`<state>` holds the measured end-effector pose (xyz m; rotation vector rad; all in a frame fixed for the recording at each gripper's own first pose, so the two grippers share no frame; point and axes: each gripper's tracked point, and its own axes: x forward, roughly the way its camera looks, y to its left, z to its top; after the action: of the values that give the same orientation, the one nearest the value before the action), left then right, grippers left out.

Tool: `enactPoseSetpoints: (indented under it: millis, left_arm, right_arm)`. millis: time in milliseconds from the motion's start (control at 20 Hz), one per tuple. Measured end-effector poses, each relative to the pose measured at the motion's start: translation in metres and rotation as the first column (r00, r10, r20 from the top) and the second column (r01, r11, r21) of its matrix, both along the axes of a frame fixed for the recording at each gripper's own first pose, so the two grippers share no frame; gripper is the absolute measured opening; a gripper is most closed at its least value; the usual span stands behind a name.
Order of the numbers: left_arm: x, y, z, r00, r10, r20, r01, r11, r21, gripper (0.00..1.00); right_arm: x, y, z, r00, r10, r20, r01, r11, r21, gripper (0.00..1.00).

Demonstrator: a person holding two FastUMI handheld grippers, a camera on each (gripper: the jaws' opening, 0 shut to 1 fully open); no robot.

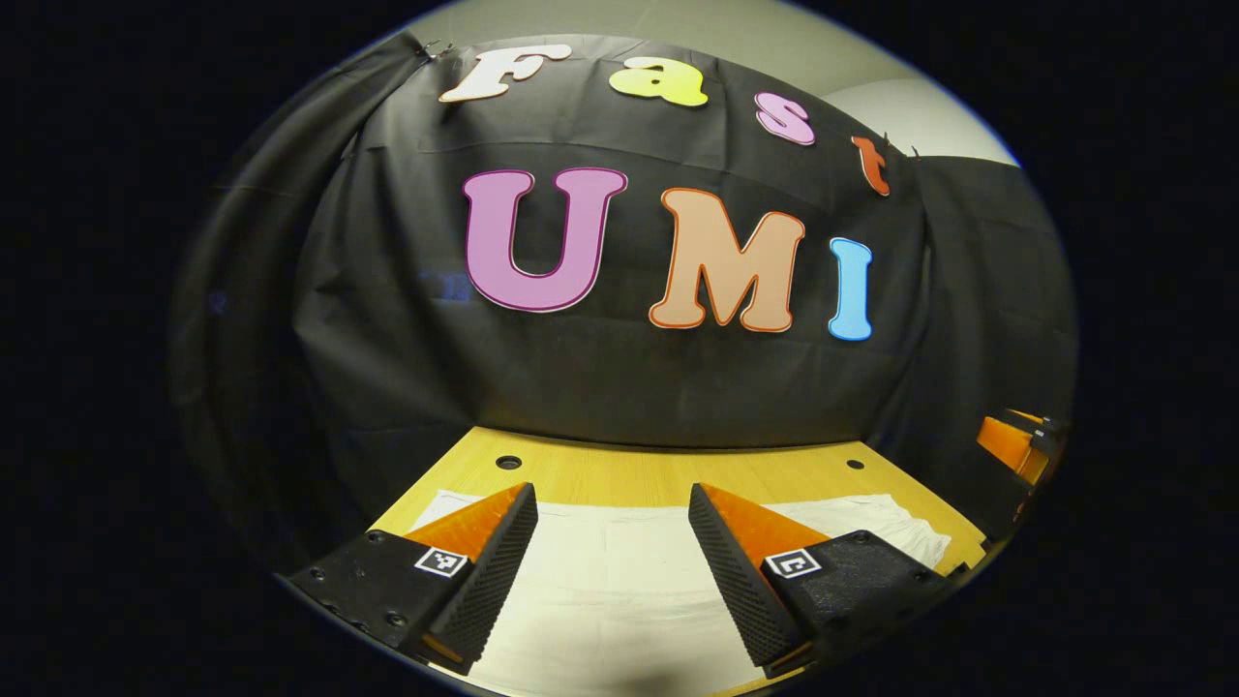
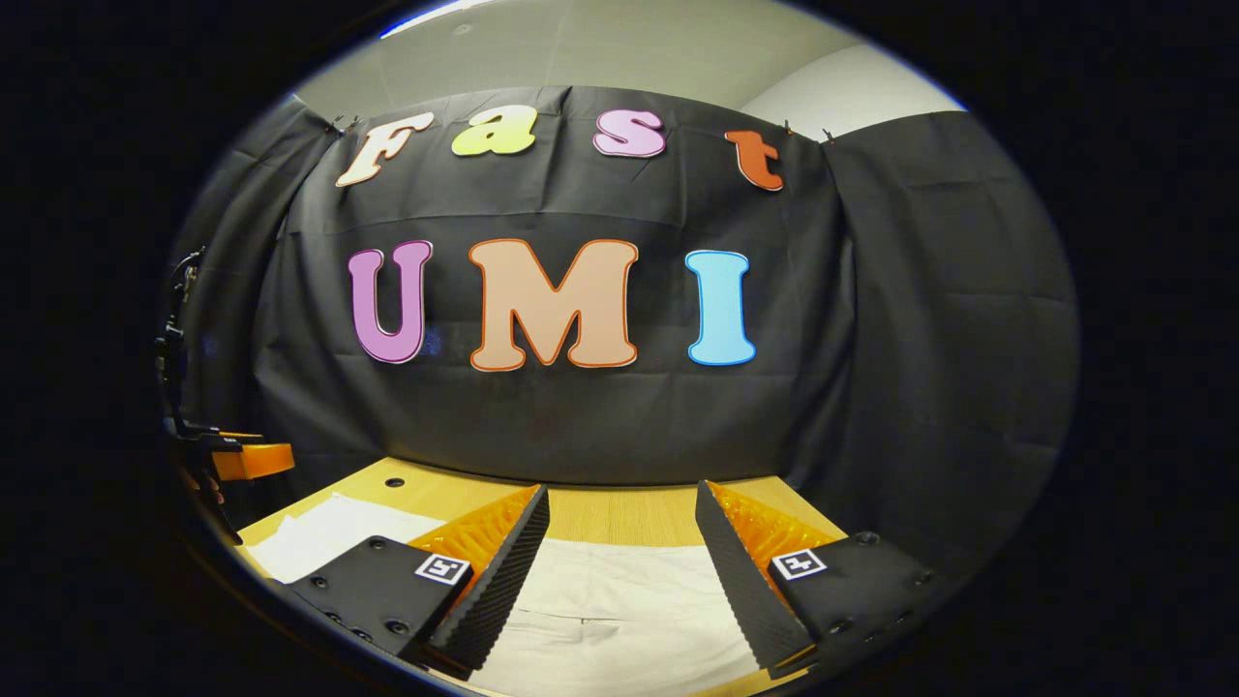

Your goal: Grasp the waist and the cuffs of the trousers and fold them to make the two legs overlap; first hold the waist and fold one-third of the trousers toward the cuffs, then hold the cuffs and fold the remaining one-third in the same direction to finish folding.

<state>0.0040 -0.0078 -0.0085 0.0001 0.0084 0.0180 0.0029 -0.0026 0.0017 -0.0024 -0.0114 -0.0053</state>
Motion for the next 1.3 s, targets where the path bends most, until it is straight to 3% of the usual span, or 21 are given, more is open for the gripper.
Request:
enactPoseSetpoints:
  millis: [550, 850, 1050, 1150, 1300]
  left_arm:
    - [0.005, 0.004, -0.014, 0.997, -0.049, -0.052, 0.051, 0.998, 0.037, 0.94]
    - [0.004, 0.007, -0.049, 0.962, -0.195, -0.189, 0.218, 0.97, 0.107, 0.94]
    - [-0.007, 0.009, -0.083, 0.9, -0.301, -0.314, 0.366, 0.915, 0.172, 0.94]
    - [-0.016, 0.007, -0.107, 0.841, -0.363, -0.401, 0.464, 0.865, 0.19, 0.94]
    - [-0.032, 0.016, -0.153, 0.733, -0.384, -0.562, 0.564, 0.805, 0.185, 0.92]
  right_arm:
    - [0.001, -0.001, -0.009, 0.999, -0.005, -0.05, 0.004, 1.0, -0.021, 0.96]
    - [-0.003, -0.004, -0.02, 0.997, -0.006, -0.079, 0.004, 1.0, -0.02, 0.97]
    - [-0.009, -0.008, -0.034, 0.994, -0.032, -0.105, 0.028, 0.999, -0.045, 0.97]
    - [-0.011, -0.008, -0.043, 0.991, -0.039, -0.125, 0.032, 0.998, -0.054, 0.97]
    - [-0.016, -0.008, -0.052, 0.988, -0.043, -0.146, 0.037, 0.998, -0.042, 0.97]
